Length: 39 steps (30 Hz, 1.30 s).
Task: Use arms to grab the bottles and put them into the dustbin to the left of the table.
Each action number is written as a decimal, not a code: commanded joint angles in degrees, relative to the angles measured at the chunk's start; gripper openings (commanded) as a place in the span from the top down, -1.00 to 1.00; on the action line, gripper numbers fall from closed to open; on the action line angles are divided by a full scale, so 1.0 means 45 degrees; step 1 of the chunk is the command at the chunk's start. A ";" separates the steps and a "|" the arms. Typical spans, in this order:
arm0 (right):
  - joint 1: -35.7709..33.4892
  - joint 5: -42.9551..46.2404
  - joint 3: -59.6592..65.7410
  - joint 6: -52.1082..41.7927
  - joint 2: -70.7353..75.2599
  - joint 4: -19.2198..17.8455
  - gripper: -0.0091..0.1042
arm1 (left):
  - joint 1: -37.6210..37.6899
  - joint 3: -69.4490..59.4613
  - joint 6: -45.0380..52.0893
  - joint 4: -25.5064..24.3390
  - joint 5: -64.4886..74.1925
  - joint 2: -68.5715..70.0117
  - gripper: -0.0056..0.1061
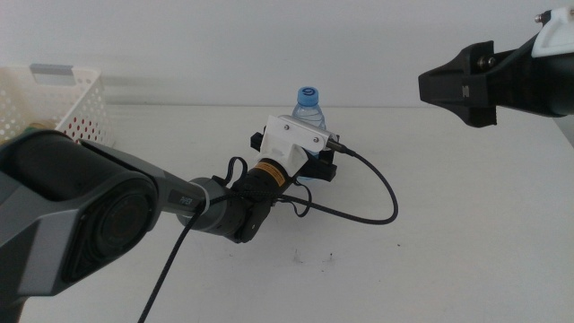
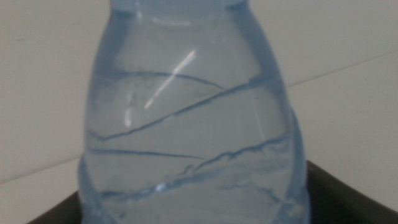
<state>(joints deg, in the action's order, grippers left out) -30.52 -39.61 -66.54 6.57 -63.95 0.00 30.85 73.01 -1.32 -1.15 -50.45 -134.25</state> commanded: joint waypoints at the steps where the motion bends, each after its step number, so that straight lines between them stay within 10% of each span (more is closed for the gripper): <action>1: -0.0045 0.0128 -0.0077 -0.0092 0.0051 -0.0209 -0.78 | -0.0045 0.0286 -0.0004 0.0181 0.0093 -0.0107 -0.74; 4: -0.0045 0.0128 -0.0077 -0.0092 0.0051 -0.0209 -0.78 | -0.0127 0.0426 -0.0040 0.0256 0.0371 -0.0107 -0.44; 11: -0.0045 0.0128 -0.0077 -0.0092 0.0051 -0.0209 -0.78 | -0.0238 -0.0121 -0.2337 -0.1924 0.4507 0.2193 0.93; 13: -0.0045 0.0128 -0.0077 -0.0092 0.0051 -0.0209 -0.78 | -0.0127 -0.0122 -0.3725 -0.2509 0.7687 0.3536 0.93; 14: -0.0045 0.0128 -0.0077 -0.0092 0.0051 -0.0209 -0.78 | -0.0734 0.0833 -0.2456 -0.1529 1.6881 0.7323 0.93; 19: -0.0045 0.0128 -0.0077 -0.0092 0.0051 -0.0209 -0.78 | -0.3614 0.4072 0.3185 0.2274 2.3649 0.7917 0.93; 30: -0.0045 0.0128 -0.0077 -0.0141 0.0051 -0.0209 -0.78 | -0.9360 0.6175 0.4658 0.2821 2.5012 0.7562 0.93; 39: -0.0045 0.0128 -0.0077 -0.0141 0.0051 -0.0209 -0.78 | -1.0397 0.6175 0.5395 0.2044 2.4105 0.5996 0.92</action>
<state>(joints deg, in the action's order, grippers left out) -30.52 -39.61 -66.54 6.57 -63.95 -0.32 -15.60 99.90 22.58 8.21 60.65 -106.77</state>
